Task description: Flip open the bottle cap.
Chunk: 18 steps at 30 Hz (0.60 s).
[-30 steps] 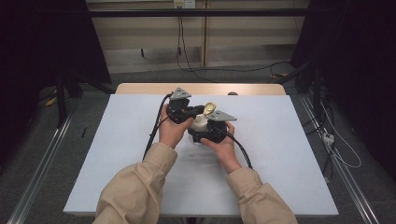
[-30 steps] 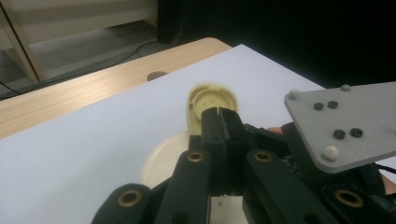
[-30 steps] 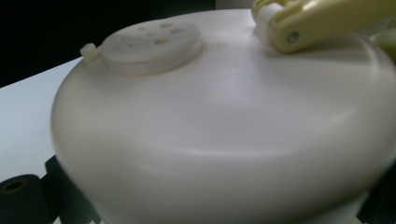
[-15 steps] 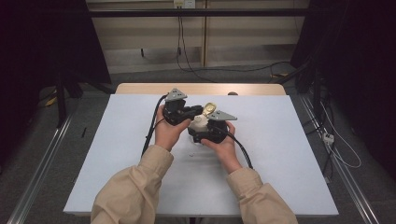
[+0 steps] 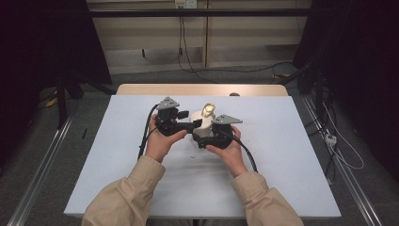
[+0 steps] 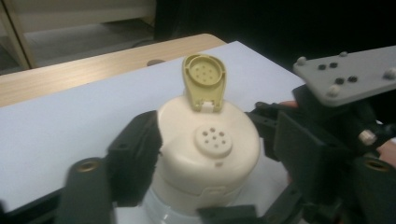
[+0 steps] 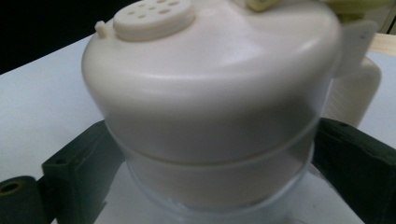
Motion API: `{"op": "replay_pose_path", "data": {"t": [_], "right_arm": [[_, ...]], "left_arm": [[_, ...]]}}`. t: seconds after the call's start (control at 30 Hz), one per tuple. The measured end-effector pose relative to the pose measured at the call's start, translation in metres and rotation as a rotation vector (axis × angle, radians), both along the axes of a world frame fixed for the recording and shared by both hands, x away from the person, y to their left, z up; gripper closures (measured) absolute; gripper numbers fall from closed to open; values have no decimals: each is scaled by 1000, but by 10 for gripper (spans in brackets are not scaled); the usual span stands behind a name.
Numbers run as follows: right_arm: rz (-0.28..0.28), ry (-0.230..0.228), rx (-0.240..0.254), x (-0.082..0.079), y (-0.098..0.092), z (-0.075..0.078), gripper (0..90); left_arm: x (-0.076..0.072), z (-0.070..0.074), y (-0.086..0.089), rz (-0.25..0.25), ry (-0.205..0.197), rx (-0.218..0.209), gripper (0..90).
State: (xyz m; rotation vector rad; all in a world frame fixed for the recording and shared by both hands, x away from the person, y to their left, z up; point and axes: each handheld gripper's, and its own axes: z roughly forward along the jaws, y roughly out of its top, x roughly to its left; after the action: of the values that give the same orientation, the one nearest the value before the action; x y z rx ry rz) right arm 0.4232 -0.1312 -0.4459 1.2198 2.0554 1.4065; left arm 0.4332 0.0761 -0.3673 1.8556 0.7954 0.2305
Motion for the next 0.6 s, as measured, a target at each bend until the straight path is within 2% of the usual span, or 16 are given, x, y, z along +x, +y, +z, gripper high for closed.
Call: {"op": "replay_pose_path", "data": {"t": [0.37,0.6], "right_arm": [[26,-28,-13,-26,-19,7,39],[15,-21,-15,-40,-33,7,39]], "left_arm": [[-16,-13,20,-26,4,13,162],[-24,-27,39,-12,15,23,126]]}}
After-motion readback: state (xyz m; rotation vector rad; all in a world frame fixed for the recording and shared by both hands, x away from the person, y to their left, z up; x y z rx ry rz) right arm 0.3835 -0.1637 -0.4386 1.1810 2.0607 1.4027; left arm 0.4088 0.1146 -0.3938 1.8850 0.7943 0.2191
